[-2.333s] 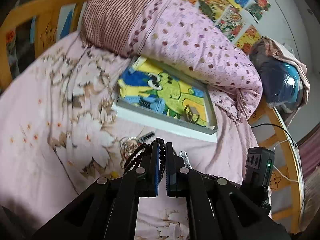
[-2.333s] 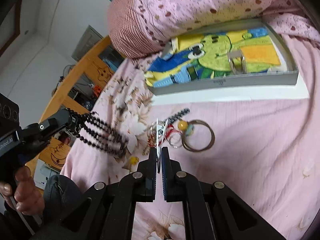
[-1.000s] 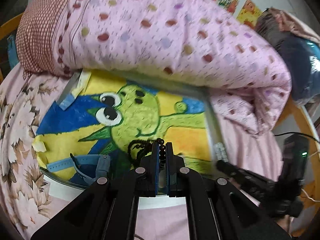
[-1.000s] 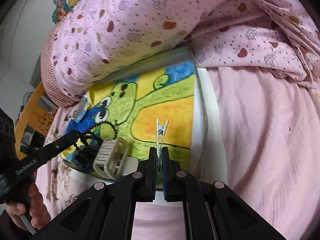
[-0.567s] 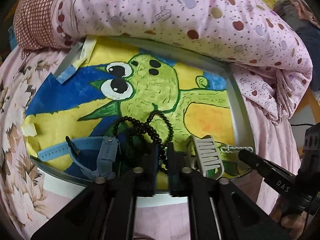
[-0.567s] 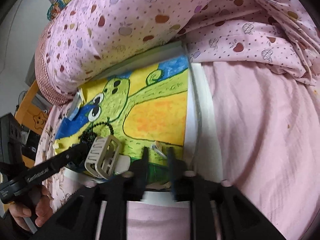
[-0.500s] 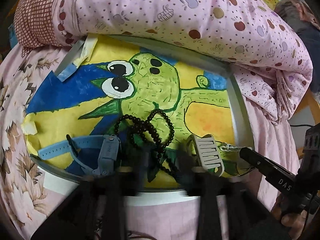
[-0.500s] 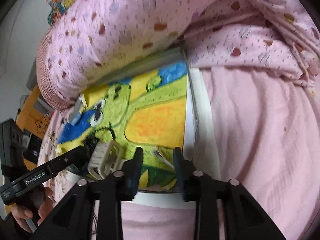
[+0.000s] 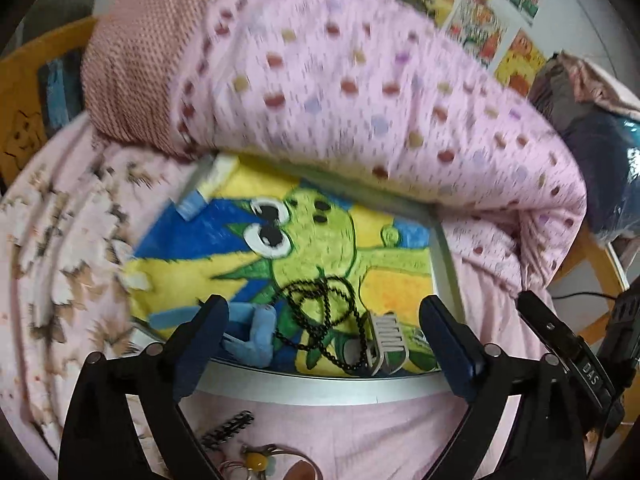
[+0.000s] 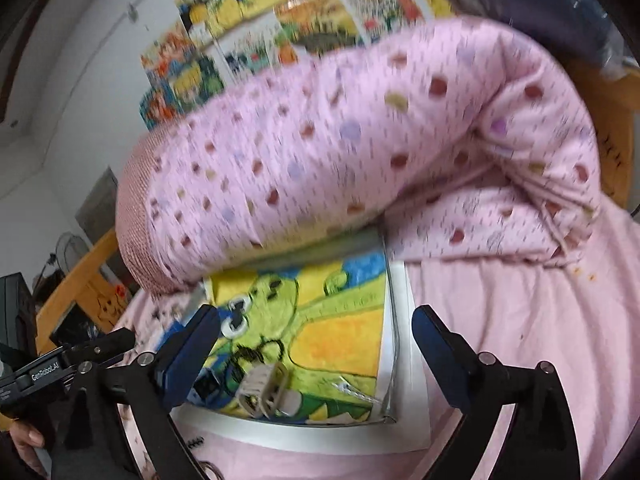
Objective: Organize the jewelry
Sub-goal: 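Withdraw both tools from the tray back over the remaining jewelry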
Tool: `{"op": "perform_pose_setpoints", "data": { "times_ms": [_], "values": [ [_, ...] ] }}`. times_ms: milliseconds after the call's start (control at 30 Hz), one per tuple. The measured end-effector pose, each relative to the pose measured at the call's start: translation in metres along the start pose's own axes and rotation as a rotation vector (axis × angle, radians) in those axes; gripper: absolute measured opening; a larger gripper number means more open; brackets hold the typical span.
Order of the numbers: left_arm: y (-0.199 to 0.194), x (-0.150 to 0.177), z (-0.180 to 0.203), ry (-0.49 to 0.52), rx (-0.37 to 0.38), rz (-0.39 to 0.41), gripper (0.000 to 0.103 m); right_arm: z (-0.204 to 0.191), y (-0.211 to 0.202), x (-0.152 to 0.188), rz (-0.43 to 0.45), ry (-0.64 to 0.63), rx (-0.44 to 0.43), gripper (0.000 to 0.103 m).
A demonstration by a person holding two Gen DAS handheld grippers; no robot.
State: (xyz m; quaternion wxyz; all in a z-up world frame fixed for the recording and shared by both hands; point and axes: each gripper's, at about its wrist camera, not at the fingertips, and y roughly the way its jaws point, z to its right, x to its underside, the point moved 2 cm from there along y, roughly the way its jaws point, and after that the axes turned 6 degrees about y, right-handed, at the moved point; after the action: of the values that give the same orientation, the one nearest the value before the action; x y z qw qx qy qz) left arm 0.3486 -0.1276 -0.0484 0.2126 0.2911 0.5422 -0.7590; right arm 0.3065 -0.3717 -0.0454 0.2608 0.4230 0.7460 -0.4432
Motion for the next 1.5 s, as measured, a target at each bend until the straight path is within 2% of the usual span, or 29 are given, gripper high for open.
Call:
{"op": "perform_pose_setpoints", "data": {
  "times_ms": [67,133,333,533,667,833,967,1233,1500],
  "values": [
    [-0.018,0.0,-0.001,0.007,-0.013,0.051,0.095,-0.006,-0.013,0.0,0.051,-0.011,-0.004,0.103],
    [-0.031,0.0,-0.003,0.01,-0.026,0.088,0.101,-0.012,-0.024,0.001,0.085,-0.027,-0.002,0.103],
    [-0.078,0.007,-0.006,0.026,-0.05,0.203,0.101,-0.043,-0.064,0.017,0.199,-0.109,0.009,0.103],
    [-0.119,0.023,-0.008,0.075,-0.078,0.275,0.101,-0.069,-0.099,0.043,0.264,-0.197,0.001,0.103],
    [-0.139,0.039,-0.011,0.106,-0.101,0.296,0.101,-0.084,-0.111,0.056,0.268,-0.259,-0.005,0.103],
    [-0.16,0.063,-0.024,0.161,-0.147,0.299,0.101,-0.098,-0.115,0.074,0.221,-0.298,-0.02,0.103],
    [-0.17,0.084,-0.045,0.176,-0.172,0.264,0.101,-0.107,-0.117,0.09,0.163,-0.323,-0.02,0.103],
    [-0.158,0.115,-0.082,0.159,-0.114,0.074,0.101,-0.1,-0.093,0.12,-0.083,-0.271,0.002,0.103],
    [-0.131,0.137,-0.087,0.179,-0.102,-0.088,0.101,-0.085,-0.056,0.143,-0.294,-0.21,0.037,0.103]
  ]
}}
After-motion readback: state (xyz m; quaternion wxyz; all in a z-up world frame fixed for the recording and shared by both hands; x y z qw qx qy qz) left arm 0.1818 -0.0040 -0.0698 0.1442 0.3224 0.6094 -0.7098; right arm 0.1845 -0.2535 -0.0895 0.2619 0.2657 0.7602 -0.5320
